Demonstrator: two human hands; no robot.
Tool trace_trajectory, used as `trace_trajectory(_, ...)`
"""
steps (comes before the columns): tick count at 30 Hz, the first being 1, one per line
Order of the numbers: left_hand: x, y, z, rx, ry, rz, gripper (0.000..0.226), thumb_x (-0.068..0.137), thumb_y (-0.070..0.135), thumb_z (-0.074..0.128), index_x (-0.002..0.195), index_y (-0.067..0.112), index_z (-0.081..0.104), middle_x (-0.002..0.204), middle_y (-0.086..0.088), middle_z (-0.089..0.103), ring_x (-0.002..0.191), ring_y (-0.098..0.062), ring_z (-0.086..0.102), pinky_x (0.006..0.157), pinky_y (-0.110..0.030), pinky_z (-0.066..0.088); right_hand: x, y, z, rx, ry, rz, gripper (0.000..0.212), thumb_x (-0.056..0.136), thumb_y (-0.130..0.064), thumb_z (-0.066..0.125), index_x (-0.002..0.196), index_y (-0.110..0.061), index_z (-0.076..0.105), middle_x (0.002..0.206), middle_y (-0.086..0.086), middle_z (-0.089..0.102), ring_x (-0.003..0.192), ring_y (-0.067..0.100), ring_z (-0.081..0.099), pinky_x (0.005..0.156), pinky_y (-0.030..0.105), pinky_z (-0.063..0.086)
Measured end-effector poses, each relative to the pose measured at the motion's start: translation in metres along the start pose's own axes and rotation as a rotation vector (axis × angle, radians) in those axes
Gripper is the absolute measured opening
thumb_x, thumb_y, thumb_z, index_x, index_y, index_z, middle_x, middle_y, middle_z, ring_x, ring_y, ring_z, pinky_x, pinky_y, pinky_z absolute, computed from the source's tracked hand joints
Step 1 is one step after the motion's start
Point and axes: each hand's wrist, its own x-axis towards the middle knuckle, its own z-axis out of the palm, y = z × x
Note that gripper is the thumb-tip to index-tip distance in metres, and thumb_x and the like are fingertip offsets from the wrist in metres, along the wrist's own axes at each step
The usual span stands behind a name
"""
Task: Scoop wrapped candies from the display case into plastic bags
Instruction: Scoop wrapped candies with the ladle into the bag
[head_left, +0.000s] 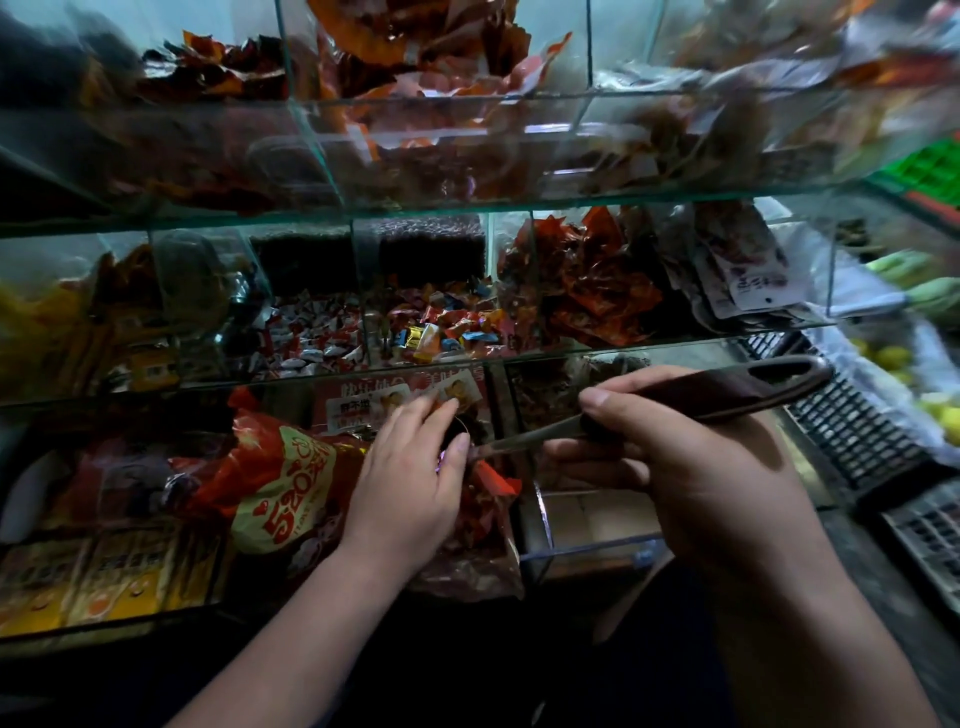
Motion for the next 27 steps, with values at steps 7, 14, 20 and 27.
trace_trajectory(7,0.061,0.014,-0.021,0.019,0.210,0.212,0.037,0.097,0.025,0.055,0.128,0.009,0.066,0.131,-0.009,0.062,0.127,-0.026,0.052,0.107,-0.048,0.044,0.018,-0.015,0.000,0.141,0.105,-0.060,0.033,0.091,-0.002,0.064,0.063,-0.019,0.070,0.065,0.006,0.072,0.075,0.041,0.077,0.067,0.041,0.065)
trace_trajectory(14,0.154,0.010,-0.039,0.027,0.167,0.059,0.054,0.094,0.041,0.064,0.144,0.026,0.051,0.155,-0.001,0.036,0.144,-0.021,0.031,0.120,-0.034,0.027,0.080,0.020,0.026,0.415,0.316,-0.075,0.005,0.096,-0.009,0.064,0.091,-0.010,0.066,0.084,0.011,0.076,0.087,0.033,0.078,0.069,0.031,0.063)
trace_trajectory(20,0.135,-0.011,-0.042,-0.288,0.237,-0.134,0.047,0.095,0.031,0.067,0.140,0.023,0.055,0.141,-0.001,0.054,0.128,-0.018,0.051,0.106,-0.028,0.042,0.131,0.078,0.060,0.056,0.361,-0.220,0.015,0.084,-0.044,0.066,0.093,-0.032,0.071,0.102,0.002,0.076,0.099,0.012,0.073,0.090,0.034,0.057)
trace_trajectory(27,0.105,-0.020,-0.031,-0.282,0.191,-0.147,0.038,0.095,0.027,0.067,0.132,0.022,0.060,0.133,-0.001,0.056,0.125,-0.019,0.052,0.100,-0.024,0.038,0.142,0.087,0.033,-1.048,-0.238,-0.577,0.037,0.087,-0.018,0.071,0.123,-0.015,0.062,0.138,0.007,0.049,0.120,0.023,0.057,0.099,0.032,0.051)
